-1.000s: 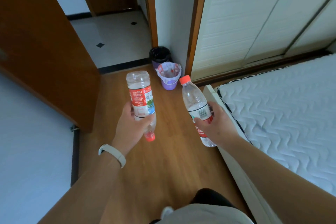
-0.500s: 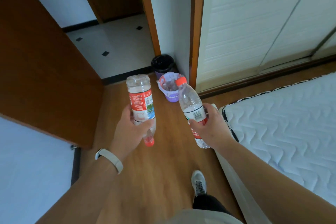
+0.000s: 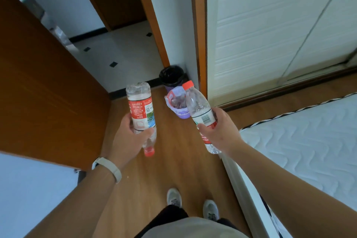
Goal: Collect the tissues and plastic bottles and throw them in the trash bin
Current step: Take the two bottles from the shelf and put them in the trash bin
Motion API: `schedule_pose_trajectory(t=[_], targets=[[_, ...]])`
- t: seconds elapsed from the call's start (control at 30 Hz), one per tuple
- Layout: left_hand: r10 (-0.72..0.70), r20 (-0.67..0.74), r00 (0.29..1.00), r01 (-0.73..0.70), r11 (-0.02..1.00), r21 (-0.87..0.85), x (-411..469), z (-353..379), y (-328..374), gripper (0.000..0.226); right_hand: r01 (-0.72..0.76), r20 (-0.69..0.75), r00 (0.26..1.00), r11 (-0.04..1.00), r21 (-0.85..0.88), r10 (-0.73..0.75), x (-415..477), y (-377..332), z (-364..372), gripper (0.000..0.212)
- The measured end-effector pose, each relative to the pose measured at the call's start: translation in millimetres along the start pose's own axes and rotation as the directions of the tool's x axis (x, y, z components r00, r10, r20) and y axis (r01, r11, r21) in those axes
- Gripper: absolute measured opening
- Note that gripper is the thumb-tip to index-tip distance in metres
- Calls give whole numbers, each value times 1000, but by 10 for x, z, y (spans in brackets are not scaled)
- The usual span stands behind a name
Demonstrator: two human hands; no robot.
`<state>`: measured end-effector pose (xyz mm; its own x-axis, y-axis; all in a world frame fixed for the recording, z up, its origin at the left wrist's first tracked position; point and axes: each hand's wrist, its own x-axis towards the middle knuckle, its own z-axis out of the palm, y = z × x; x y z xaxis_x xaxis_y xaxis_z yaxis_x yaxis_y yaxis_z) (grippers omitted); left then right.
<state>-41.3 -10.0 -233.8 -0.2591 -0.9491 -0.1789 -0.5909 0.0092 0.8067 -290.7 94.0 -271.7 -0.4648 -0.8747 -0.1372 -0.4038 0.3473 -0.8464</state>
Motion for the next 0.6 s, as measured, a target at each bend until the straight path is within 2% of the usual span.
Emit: schedule_pose_trajectory(t=[0.27,0.6], targets=[[12,26,1000,-12,1000,0,725,88,8,64,-38,-8,999,998,-57,38,578,29,37,52],[-2,105,994,16,990,-139,2249,-30,-107,56,-114,-58,993,983,-142,106,1833,-290,443,51]])
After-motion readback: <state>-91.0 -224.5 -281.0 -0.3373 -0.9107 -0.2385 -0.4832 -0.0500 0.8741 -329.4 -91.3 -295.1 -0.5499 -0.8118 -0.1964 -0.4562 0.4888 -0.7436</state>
